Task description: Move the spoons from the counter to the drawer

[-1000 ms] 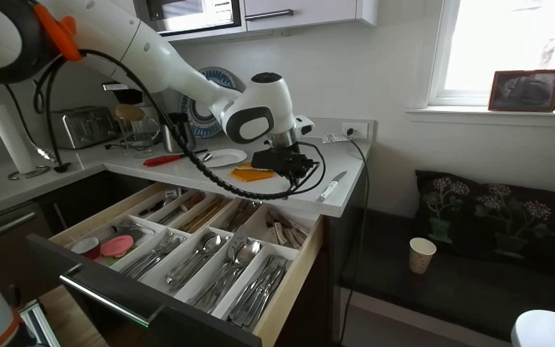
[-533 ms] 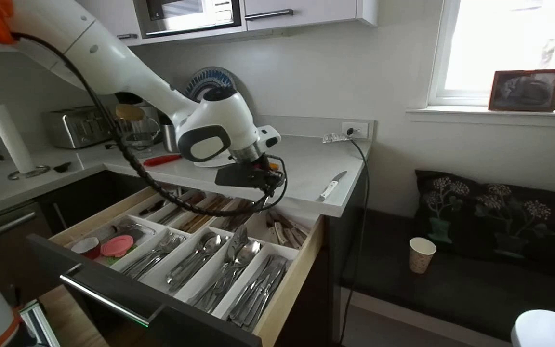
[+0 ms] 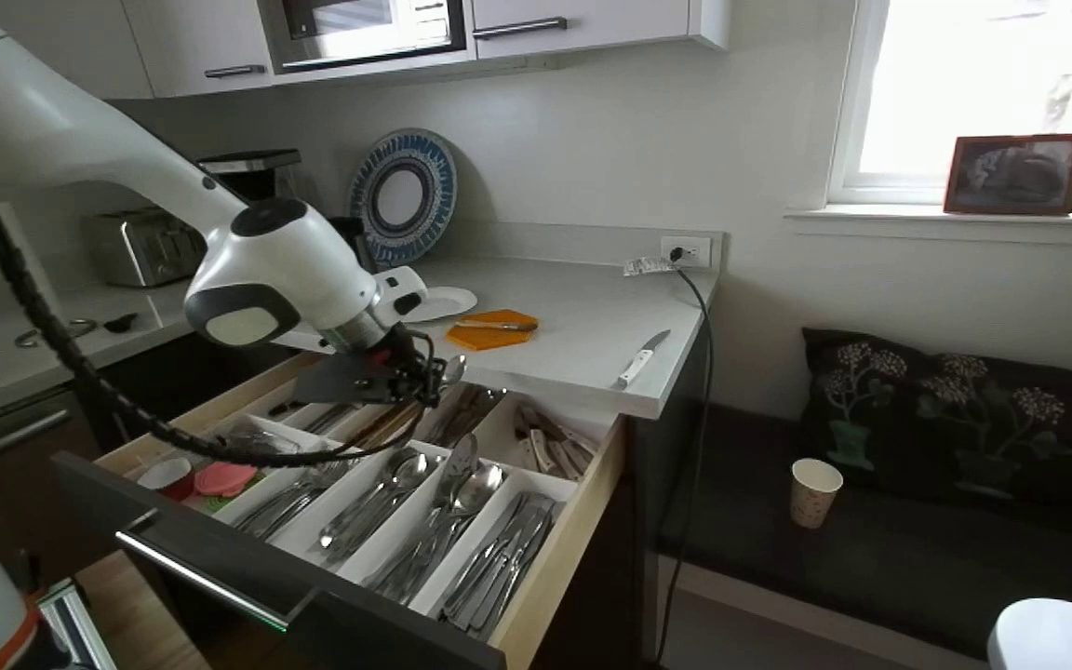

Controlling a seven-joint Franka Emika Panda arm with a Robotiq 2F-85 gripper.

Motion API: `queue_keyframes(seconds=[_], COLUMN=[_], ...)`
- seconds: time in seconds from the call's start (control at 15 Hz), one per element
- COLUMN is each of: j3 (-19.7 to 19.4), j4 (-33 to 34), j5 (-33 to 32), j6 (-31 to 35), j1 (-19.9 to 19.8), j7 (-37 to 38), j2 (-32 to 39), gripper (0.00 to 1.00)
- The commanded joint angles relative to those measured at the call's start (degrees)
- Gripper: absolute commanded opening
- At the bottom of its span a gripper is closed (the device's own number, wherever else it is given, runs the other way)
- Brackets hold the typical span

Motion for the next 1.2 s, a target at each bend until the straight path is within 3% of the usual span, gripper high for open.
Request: queue_keyframes(seconds=[0.0,0.13,0.53,0.6,1.13], j3=[0.15,0.51,0.49,0.49,1.34], j4=[-2.33,-4.21,-4.05,-4.05,-2.10], j5=[1.66,2.51,2.57,2.57,3.94], j6=[-1.56,-4.30,-4.82,-4.82,-4.16], j1=[0.87,1.11,1.11,1.11,0.92], j7=[-0.90,-0.99,-1.00,-1.00,6.11], j2=[-2.57,-5.66,-6.10,-6.10,3.54], gripper=[0.10,0.10,0.10,0.02,0.02])
